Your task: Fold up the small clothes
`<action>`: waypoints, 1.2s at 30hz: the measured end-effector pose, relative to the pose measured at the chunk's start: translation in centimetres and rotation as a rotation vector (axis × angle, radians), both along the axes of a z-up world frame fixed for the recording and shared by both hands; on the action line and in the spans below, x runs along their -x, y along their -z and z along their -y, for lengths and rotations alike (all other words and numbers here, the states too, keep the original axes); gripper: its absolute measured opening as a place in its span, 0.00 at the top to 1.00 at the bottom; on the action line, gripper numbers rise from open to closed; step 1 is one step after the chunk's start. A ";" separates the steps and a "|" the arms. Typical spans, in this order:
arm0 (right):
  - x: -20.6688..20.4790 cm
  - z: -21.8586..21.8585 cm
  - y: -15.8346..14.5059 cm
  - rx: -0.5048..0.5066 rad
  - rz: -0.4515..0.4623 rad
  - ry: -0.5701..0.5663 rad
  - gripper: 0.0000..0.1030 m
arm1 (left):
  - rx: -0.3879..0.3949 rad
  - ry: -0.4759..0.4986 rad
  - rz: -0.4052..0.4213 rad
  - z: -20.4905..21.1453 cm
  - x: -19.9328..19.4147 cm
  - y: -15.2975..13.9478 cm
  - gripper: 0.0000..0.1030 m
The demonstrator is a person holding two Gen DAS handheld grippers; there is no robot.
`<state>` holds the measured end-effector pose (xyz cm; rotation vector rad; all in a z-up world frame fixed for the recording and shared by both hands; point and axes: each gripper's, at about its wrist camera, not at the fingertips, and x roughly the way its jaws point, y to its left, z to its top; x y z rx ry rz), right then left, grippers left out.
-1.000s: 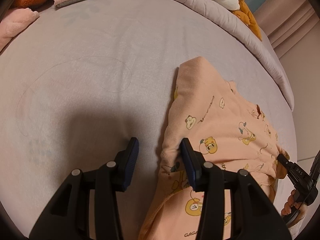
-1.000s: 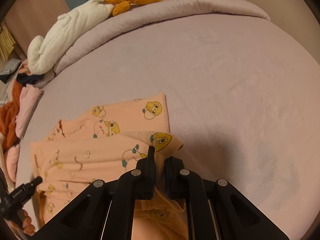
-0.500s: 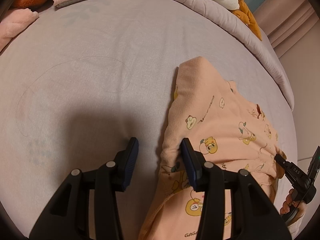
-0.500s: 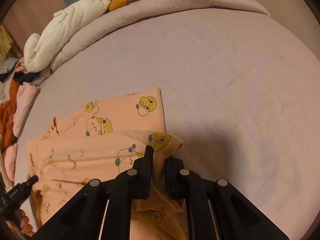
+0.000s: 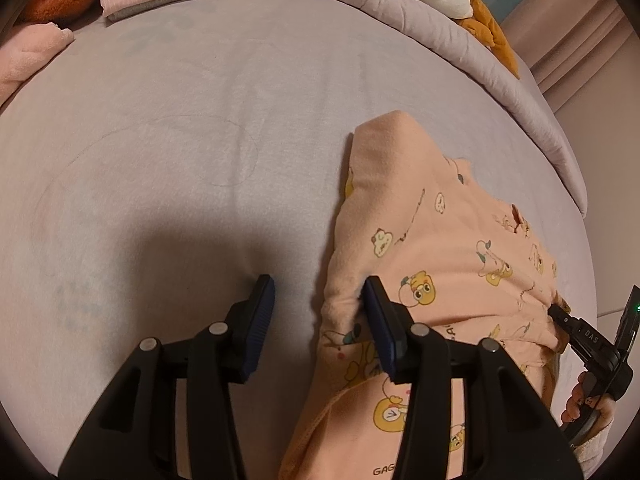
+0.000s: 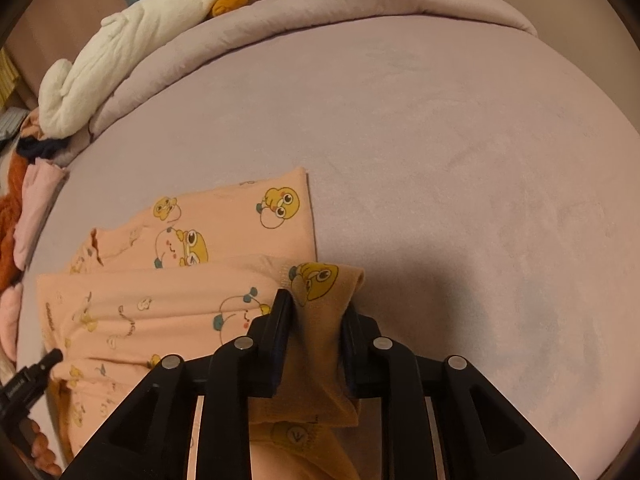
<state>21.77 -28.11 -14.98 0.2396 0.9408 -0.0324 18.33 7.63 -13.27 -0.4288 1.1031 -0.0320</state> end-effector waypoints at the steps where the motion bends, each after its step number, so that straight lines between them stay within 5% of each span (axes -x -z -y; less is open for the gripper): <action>1: 0.0 0.1 0.0 -0.001 0.001 0.000 0.80 | 0.004 -0.001 -0.001 -0.1 0.0 0.0 0.54; 8: 0.1 0.0 -0.2 0.049 0.004 0.034 0.58 | -0.022 0.018 0.004 0.4 0.0 -0.1 0.53; 13: 0.5 0.6 -0.4 0.017 0.006 0.051 0.51 | -0.023 0.016 0.011 0.5 0.1 -0.2 0.49; 17: 1.2 1.8 -0.9 -0.018 0.030 0.083 0.34 | -0.020 -0.008 0.003 0.6 0.1 -0.5 0.47; 24: 3.2 3.5 -2.4 -0.008 0.064 0.139 0.34 | -0.058 -0.007 0.025 1.5 1.7 -2.1 0.37; 36: 7.7 2.7 -4.7 0.011 0.149 0.067 0.24 | -0.121 0.019 0.095 2.3 9.0 -5.0 0.22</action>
